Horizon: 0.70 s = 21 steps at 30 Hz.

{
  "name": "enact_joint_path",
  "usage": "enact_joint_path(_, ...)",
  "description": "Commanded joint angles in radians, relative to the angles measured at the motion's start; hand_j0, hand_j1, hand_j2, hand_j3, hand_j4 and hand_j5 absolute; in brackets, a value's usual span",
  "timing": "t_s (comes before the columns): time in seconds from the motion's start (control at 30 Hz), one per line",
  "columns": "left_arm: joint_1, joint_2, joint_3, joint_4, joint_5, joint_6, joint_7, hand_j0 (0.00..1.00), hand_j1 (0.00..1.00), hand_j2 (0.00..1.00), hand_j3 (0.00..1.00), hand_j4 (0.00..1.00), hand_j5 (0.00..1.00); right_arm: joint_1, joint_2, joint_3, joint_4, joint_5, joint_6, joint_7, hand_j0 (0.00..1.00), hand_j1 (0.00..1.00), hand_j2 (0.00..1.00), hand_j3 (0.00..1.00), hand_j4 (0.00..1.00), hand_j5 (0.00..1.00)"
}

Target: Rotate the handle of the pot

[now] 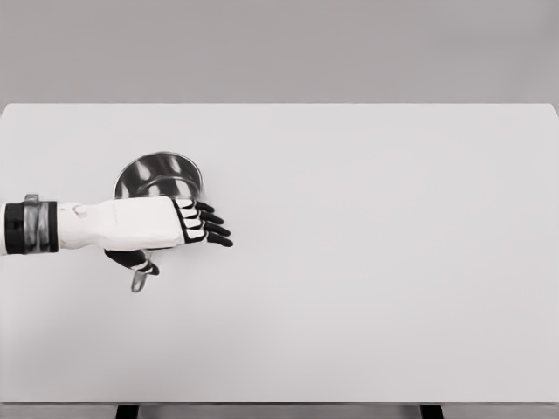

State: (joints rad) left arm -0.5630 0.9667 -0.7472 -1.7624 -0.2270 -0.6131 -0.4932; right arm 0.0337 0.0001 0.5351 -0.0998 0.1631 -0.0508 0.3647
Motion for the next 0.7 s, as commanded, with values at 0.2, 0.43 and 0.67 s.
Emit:
enact_joint_path(0.2,0.006,0.059,0.000,0.000,0.003,0.002,0.001,1.00,1.00,1.00,1.00,1.00,1.00,0.000,0.000,0.000,0.000,0.000,0.000,0.000,1.00,1.00,1.00,1.00,1.00,1.00)
enact_joint_path(0.43,0.006,0.113,0.000,0.001,0.000,0.002,-0.004,1.00,1.00,1.00,1.00,1.00,1.00,0.000,0.000,0.000,0.000,0.000,0.000,0.000,1.00,1.00,1.00,1.00,1.00,1.00)
enact_joint_path(0.67,0.005,0.127,0.006,0.020,-0.002,0.002,-0.002,1.00,1.00,1.00,1.00,1.00,1.00,0.000,0.000,0.000,0.000,0.000,0.000,0.000,1.00,1.00,1.00,1.00,1.00,1.00)
